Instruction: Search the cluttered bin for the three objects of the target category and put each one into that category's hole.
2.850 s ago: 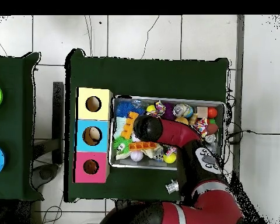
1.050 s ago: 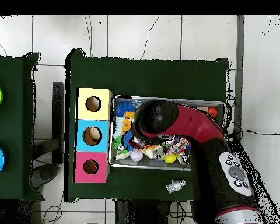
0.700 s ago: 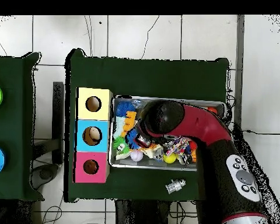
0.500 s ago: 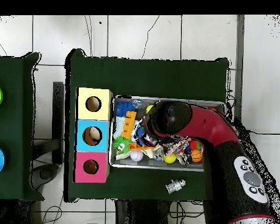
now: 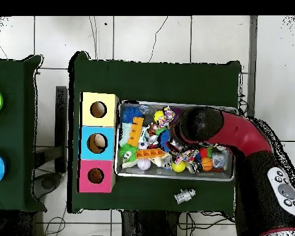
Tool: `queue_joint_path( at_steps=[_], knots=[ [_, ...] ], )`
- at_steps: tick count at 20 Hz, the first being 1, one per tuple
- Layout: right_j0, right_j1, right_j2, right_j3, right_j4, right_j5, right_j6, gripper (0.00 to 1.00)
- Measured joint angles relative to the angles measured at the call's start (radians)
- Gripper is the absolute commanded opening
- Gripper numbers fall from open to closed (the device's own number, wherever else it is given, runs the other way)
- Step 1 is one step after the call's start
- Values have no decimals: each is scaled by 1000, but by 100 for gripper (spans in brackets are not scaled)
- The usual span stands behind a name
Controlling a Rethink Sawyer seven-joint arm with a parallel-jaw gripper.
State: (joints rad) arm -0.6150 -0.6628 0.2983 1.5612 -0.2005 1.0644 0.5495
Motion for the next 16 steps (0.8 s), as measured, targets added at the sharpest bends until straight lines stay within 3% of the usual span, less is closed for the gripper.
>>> queue_joint_path(
  at_steps=[16],
  knots=[
    [-105,66,67,-104,-193,0,0,0]
  ],
)
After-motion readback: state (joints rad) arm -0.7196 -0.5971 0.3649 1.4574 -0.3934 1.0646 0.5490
